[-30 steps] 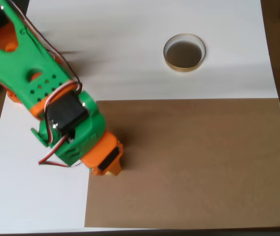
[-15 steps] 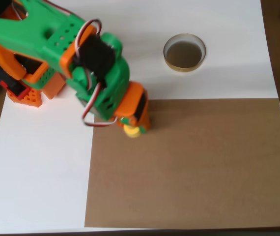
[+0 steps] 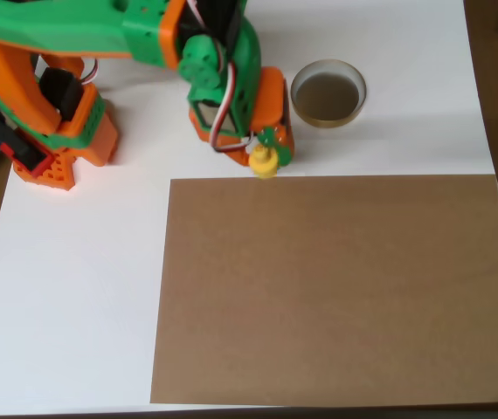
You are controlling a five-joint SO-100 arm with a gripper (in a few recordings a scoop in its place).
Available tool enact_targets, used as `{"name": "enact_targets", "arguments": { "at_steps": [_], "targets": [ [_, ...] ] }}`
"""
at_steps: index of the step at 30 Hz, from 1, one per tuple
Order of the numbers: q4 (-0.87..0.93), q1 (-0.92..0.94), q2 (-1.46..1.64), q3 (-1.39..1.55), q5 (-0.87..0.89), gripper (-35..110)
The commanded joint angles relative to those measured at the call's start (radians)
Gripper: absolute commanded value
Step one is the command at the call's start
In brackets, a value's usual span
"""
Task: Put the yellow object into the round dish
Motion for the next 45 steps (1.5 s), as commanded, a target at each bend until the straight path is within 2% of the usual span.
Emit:
{"name": "enact_targets", "arguments": {
  "at_steps": [1, 16, 45],
  "targets": [
    [0.014, -0.095, 0.003, -0.075, -0.005, 0],
    [0.011, -0.393, -0.241, -0.232, 0.017, 0],
    [0.074, -0.506, -0.624, -0.706, 0.032, 0]
  ]
}}
